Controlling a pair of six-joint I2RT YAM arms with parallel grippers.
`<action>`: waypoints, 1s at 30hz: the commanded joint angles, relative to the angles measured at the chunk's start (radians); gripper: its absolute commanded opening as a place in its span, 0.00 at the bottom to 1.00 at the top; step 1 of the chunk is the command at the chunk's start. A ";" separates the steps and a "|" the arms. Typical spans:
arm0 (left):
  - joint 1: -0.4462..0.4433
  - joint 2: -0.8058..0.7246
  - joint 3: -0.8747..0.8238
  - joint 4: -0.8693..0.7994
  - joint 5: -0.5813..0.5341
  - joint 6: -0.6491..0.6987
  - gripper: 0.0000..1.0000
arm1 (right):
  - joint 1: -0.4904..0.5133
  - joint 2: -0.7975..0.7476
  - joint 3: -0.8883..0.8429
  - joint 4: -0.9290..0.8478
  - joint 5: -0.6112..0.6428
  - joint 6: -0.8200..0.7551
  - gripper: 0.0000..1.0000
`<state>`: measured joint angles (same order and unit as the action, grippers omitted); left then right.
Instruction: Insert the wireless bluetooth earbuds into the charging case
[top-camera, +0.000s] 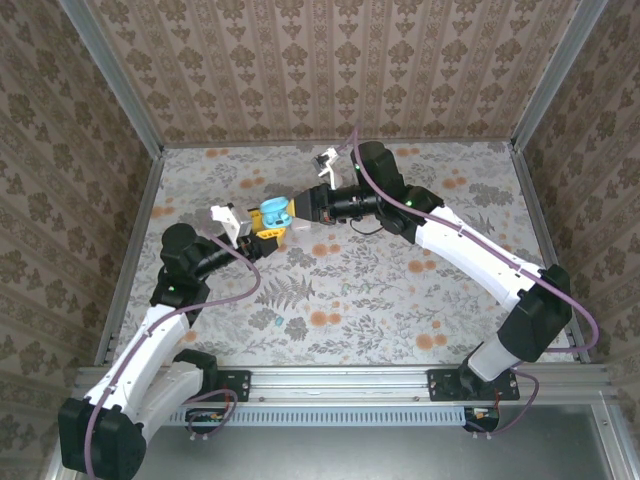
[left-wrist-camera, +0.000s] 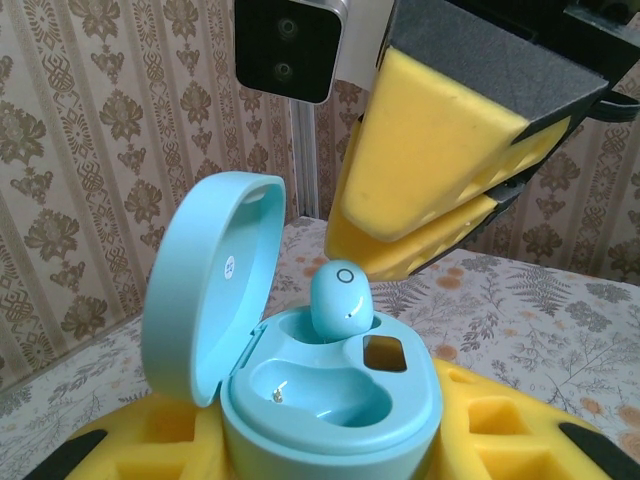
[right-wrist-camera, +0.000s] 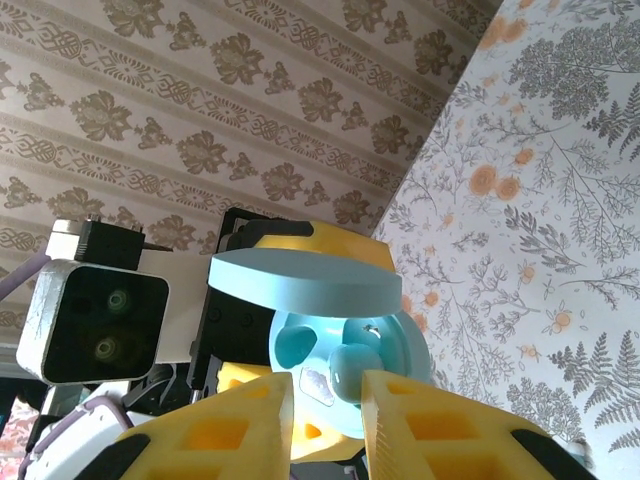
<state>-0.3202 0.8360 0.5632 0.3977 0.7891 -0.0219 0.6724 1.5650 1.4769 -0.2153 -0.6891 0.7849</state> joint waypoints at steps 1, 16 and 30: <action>-0.006 -0.012 0.032 0.025 0.012 0.005 0.36 | 0.006 0.019 0.038 0.013 -0.026 0.003 0.27; -0.008 -0.011 0.038 0.017 0.025 0.006 0.36 | 0.007 0.051 0.066 0.020 -0.024 0.005 0.26; -0.010 -0.008 0.044 0.019 0.016 0.008 0.36 | 0.009 0.046 0.065 -0.023 -0.003 -0.018 0.29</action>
<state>-0.3214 0.8360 0.5667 0.3958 0.7895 -0.0219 0.6724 1.6085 1.5124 -0.2115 -0.6910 0.7837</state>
